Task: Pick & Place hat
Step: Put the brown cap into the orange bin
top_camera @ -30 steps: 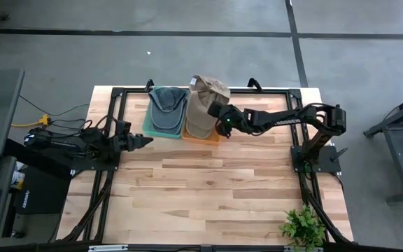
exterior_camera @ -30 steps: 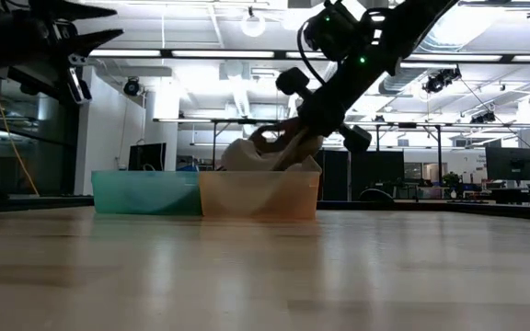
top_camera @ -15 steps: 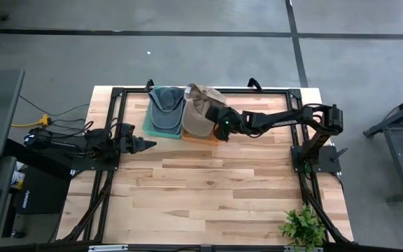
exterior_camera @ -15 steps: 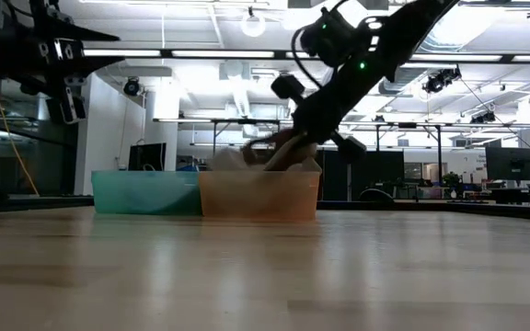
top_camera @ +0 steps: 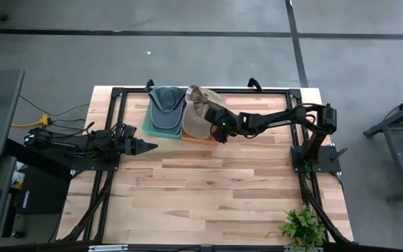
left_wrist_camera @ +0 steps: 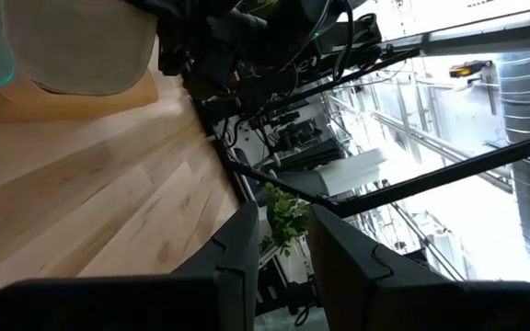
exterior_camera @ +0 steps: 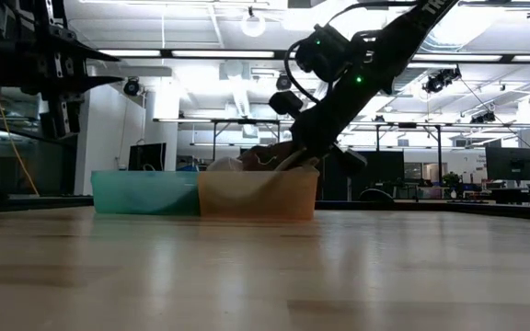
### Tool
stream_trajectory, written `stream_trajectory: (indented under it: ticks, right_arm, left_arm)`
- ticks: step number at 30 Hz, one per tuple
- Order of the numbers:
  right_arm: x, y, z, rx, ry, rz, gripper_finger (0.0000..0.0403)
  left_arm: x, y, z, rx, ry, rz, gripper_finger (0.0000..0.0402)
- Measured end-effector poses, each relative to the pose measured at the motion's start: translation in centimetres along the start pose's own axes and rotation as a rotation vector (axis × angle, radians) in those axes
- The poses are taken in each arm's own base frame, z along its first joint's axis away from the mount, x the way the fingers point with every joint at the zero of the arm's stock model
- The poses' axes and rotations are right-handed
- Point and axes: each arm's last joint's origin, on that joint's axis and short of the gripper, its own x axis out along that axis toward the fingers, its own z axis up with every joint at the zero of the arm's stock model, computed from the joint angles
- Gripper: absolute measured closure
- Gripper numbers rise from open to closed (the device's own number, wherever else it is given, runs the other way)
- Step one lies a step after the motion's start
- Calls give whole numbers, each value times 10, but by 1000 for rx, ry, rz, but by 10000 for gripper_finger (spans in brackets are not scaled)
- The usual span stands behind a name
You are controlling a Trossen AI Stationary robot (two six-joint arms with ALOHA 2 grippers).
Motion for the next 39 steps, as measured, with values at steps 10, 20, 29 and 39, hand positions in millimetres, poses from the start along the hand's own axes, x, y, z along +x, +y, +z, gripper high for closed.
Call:
stream_trajectory:
  ticks: [10,20,29,39]
  right_arm:
    - [-1,0,2,127,54,-5,348]
    - [-19,-11,7,238,-20,-50,268]
    - [-22,-1,5,304,71,34,197]
    - [-57,-11,20,324,100,-28,191]
  left_arm:
    - [0,0,0,0,-2,-1,324]
    - [0,0,0,-1,-3,1,324]
    - [0,1,0,0,0,6,324]
    - [0,1,0,2,-8,9,324]
